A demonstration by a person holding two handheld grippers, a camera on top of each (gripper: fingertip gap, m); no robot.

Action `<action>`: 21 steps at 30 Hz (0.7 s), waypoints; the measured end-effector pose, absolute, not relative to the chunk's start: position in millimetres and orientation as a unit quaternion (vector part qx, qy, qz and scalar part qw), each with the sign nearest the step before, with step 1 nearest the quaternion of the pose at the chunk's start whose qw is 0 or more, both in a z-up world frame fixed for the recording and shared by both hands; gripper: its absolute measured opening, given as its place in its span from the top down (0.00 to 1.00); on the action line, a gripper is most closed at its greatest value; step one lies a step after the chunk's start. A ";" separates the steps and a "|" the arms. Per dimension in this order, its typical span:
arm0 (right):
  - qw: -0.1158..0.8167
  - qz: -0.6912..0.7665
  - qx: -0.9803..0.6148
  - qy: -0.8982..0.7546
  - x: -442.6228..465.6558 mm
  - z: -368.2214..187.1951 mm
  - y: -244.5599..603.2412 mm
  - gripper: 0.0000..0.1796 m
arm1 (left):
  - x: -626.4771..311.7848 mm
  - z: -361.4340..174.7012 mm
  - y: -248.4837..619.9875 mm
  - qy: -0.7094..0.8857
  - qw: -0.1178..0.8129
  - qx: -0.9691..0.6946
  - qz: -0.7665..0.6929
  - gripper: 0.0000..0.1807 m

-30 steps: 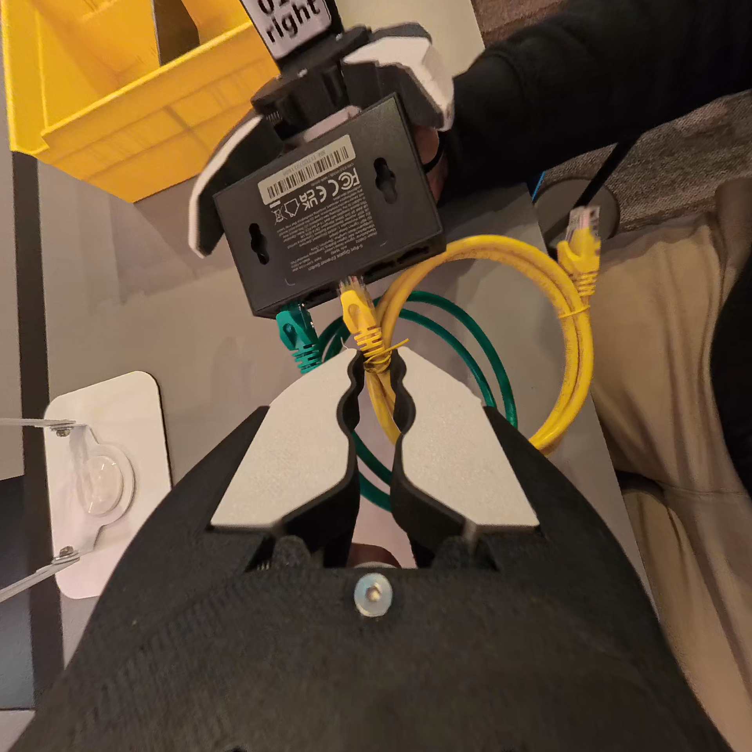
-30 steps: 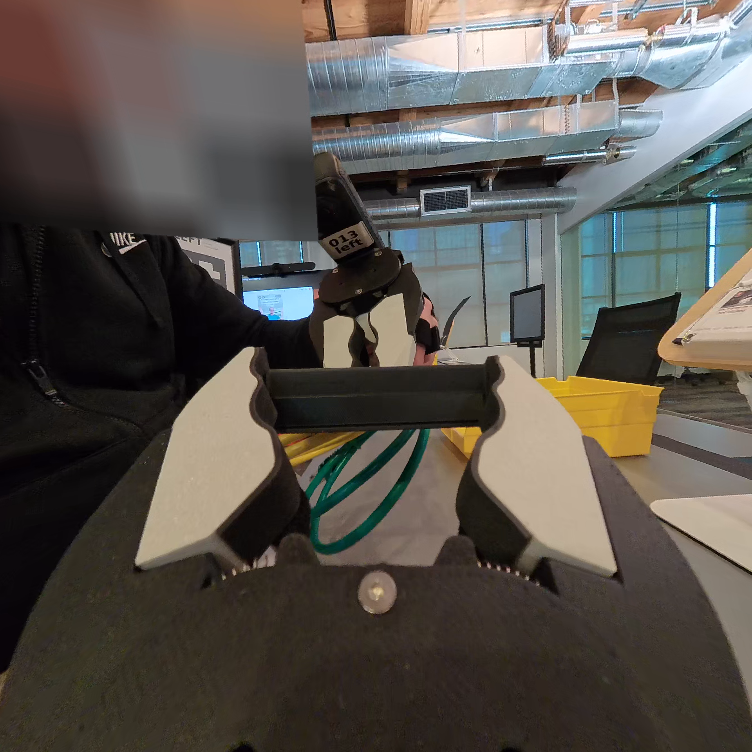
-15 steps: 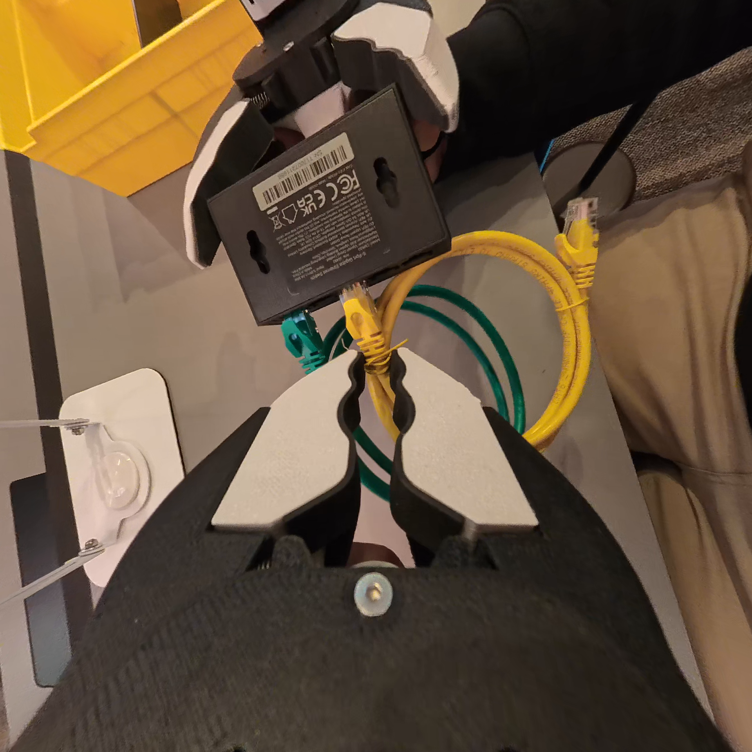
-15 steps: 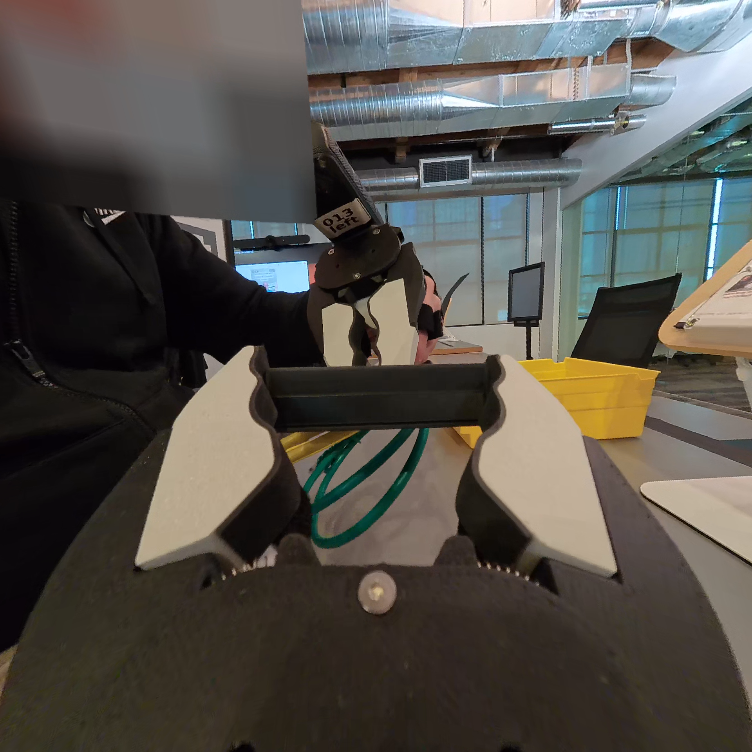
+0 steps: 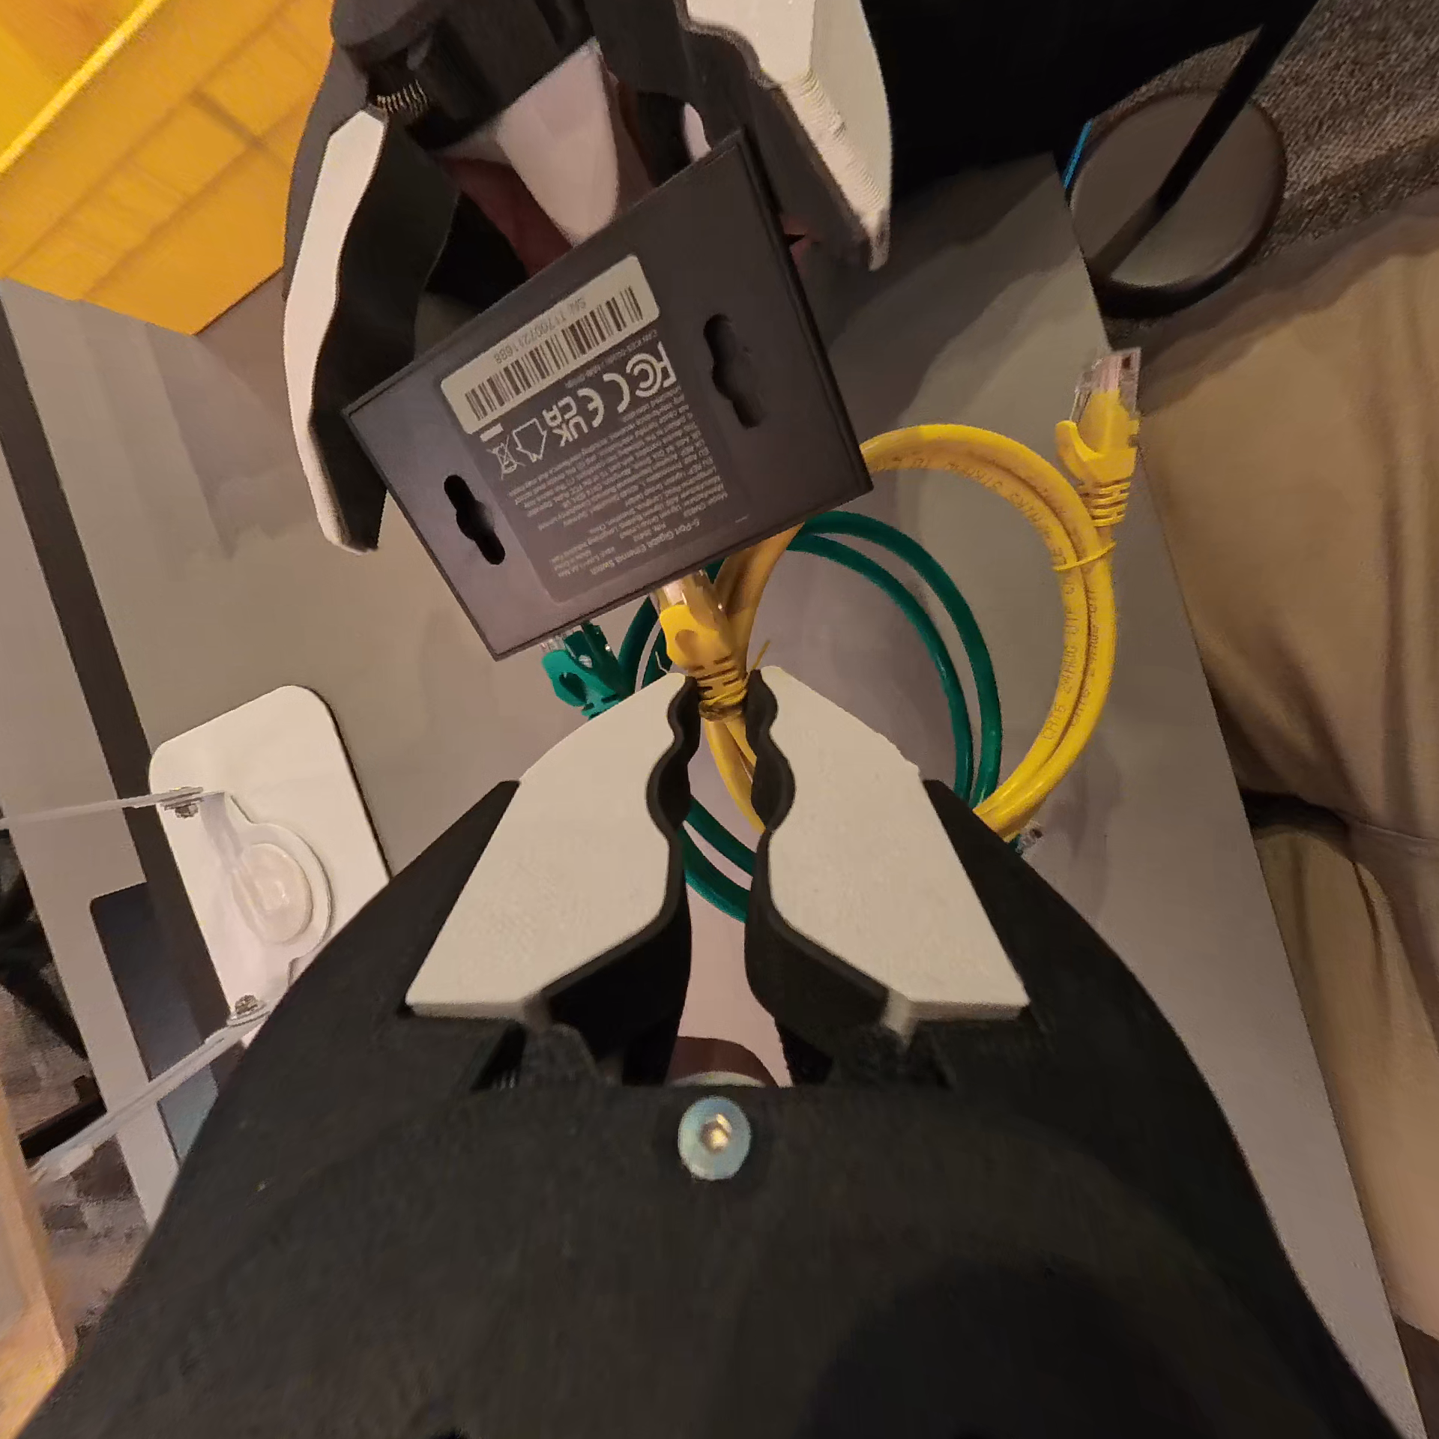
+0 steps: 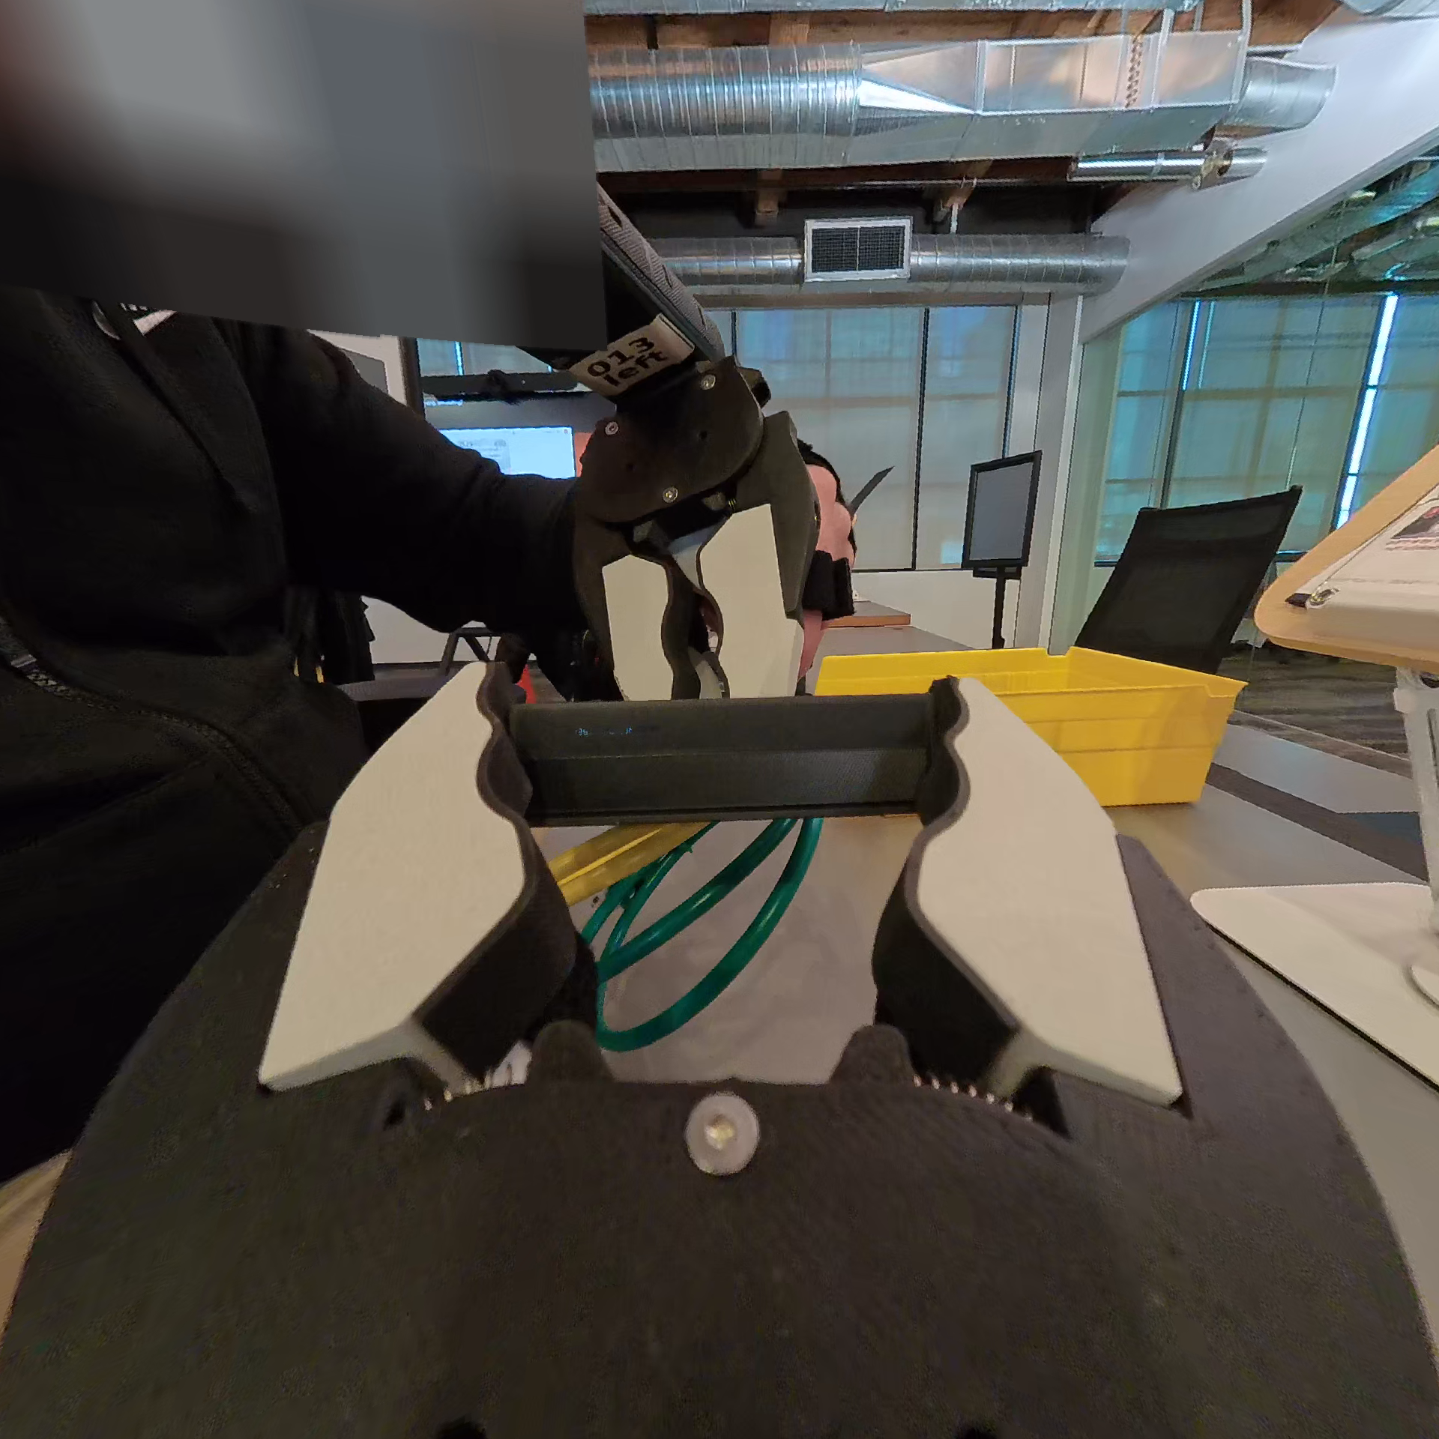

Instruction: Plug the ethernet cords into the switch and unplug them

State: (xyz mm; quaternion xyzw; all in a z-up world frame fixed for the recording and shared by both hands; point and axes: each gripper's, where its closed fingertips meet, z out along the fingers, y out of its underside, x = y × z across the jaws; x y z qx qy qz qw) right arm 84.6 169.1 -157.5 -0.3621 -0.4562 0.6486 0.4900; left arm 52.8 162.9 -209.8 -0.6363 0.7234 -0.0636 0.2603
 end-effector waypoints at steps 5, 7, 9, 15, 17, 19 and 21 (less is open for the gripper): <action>0.491 0.637 -0.368 -0.466 82.8 -159.5 168.1 0.44 | 52.0 -215.0 163.8 0.732 0.231 -0.640 -0.041 0.95; 0.491 0.629 -0.371 -0.475 80.3 -161.5 166.6 0.44 | 51.1 -217.0 163.0 0.734 0.218 -0.642 -0.039 0.95; 0.487 0.628 -0.372 -0.479 80.4 -162.3 165.6 0.44 | 51.6 -218.3 161.4 0.736 0.210 -0.642 -0.045 0.95; 0.493 0.613 -0.378 -0.488 76.9 -166.6 165.8 0.44 | 45.8 -222.2 161.7 0.746 0.196 -0.635 -0.034 0.94; 0.489 0.610 -0.383 -0.492 76.8 -168.7 166.1 0.44 | 42.7 -217.6 161.6 0.745 0.204 -0.635 -0.025 0.94; 0.483 0.595 -0.402 -0.502 72.7 -175.8 170.3 0.44 | 35.0 -214.7 166.1 0.742 0.203 -0.639 -0.024 0.94; 0.474 0.580 -0.412 -0.518 69.0 -182.0 169.6 0.44 | 30.0 -213.6 164.8 0.749 0.194 -0.633 -0.017 0.94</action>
